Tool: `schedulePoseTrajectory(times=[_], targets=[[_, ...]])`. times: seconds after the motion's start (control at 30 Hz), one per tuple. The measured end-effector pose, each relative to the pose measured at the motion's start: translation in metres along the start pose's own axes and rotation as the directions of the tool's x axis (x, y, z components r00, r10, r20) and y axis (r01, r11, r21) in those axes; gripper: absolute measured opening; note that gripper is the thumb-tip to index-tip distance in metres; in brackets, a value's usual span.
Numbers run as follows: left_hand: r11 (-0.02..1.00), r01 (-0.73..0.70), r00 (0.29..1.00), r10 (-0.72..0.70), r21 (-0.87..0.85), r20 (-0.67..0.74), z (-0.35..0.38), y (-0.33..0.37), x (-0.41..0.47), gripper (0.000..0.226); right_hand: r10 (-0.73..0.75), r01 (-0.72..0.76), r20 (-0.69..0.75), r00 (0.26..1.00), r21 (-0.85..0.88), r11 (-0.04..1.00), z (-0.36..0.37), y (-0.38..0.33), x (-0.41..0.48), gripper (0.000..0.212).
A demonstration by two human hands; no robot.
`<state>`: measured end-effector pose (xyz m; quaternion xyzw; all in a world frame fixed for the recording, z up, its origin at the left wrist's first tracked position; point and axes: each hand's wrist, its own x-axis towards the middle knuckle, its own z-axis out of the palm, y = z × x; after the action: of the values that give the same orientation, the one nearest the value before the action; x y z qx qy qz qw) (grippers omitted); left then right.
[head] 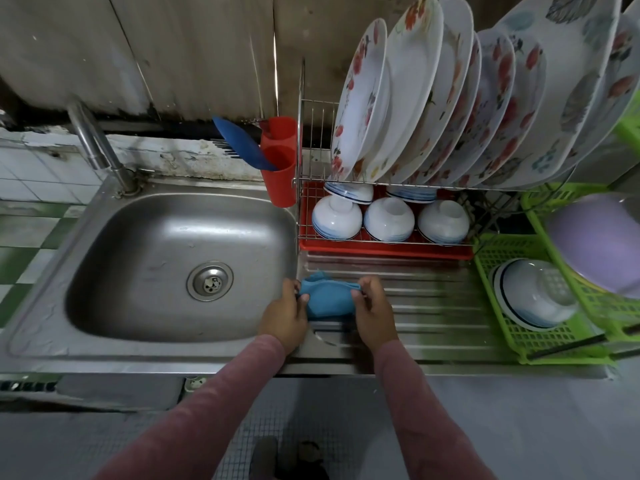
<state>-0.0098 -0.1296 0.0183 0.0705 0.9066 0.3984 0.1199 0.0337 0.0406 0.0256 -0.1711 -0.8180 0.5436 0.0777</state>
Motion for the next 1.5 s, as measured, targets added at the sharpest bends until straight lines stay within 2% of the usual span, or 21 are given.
schedulePoseTrajectory(times=[0.13,0.3,0.43,0.6,0.73,0.8,0.87,0.9,0.93,1.0,1.07,1.13,1.2,1.23,1.3,1.37,1.43,1.5], targets=[[0.999,0.027,0.999,-0.029,0.042,0.027,-0.005,0.001,0.01,0.022,0.024,-0.022,0.01,1.0,-0.103,0.994,0.004,-0.003,0.012,0.009],[0.995,-0.055,0.998,0.053,0.082,0.035,-0.012,0.002,0.009,0.02,-0.061,0.058,-0.024,0.998,-0.12,0.991,0.0,0.0,0.014,0.02],[0.991,-0.096,0.995,0.099,-0.095,0.029,-0.013,-0.002,0.008,0.014,-0.011,0.016,0.046,0.999,-0.103,0.995,-0.004,0.009,0.008,0.028],[0.973,0.002,0.995,0.02,-0.23,0.093,-0.005,0.006,0.008,0.009,0.035,-0.03,0.048,0.998,-0.108,0.994,-0.006,0.01,0.0,0.007],[0.962,0.072,0.997,-0.063,-0.263,0.043,0.002,0.014,0.009,0.006,0.052,-0.046,0.016,0.999,-0.273,0.961,-0.002,0.005,0.006,0.002],[0.965,0.076,0.997,-0.078,-0.253,0.001,0.002,0.021,0.008,0.015,0.056,-0.041,0.026,0.998,-0.411,0.911,0.003,-0.001,0.014,0.013],[0.983,0.06,0.998,-0.065,-0.176,-0.023,0.001,0.025,0.006,0.029,0.043,-0.014,0.041,0.998,-0.539,0.842,0.009,-0.007,0.022,0.019],[0.997,0.008,0.998,-0.012,-0.07,-0.062,0.0,0.021,0.007,0.032,0.034,-0.005,0.04,0.999,-0.572,0.82,0.011,-0.009,0.024,0.021],[0.993,-0.095,0.991,0.101,0.072,-0.088,0.0,0.014,0.008,0.031,0.007,0.016,0.037,0.999,-0.585,0.811,0.011,-0.009,0.025,0.023],[0.9,-0.327,0.94,0.34,0.287,0.006,-0.002,-0.001,0.01,0.031,-0.116,0.128,0.057,0.992,-0.571,0.811,0.009,-0.006,0.02,0.03],[0.824,-0.453,0.891,0.431,0.34,0.143,-0.003,-0.017,0.011,0.043,-0.22,0.291,0.193,0.956,-0.545,0.786,0.005,0.002,0.014,0.043],[0.796,-0.489,0.87,0.413,0.357,0.271,-0.006,-0.023,0.01,0.06,-0.188,0.399,0.402,0.896,-0.541,0.74,0.003,0.006,0.006,0.06],[0.759,-0.498,0.853,0.342,0.419,0.393,-0.009,-0.024,0.011,0.077,-0.096,0.436,0.517,0.851,-0.593,0.677,0.004,0.009,0.003,0.068],[0.731,-0.504,0.846,0.31,0.46,0.434,-0.009,-0.024,0.013,0.078,-0.058,0.435,0.529,0.847,-0.625,0.648,0.005,0.01,0.003,0.07],[0.688,-0.514,0.841,0.289,0.512,0.457,-0.011,-0.025,0.021,0.066,-0.018,0.425,0.525,0.851,-0.668,0.611,0.006,0.009,0.006,0.072],[0.676,-0.529,0.832,0.292,0.513,0.472,-0.013,-0.025,0.026,0.063,-0.001,0.419,0.529,0.849,-0.672,0.61,0.007,0.006,0.008,0.071],[0.676,-0.535,0.823,0.282,0.506,0.493,-0.015,-0.024,0.027,0.07,0.012,0.385,0.525,0.851,-0.64,0.665,0.006,0.004,0.012,0.067],[0.718,-0.505,0.837,0.274,0.478,0.473,-0.019,-0.018,0.028,0.081,-0.009,0.306,0.45,0.893,-0.592,0.746,0.005,0.0,0.017,0.058]])
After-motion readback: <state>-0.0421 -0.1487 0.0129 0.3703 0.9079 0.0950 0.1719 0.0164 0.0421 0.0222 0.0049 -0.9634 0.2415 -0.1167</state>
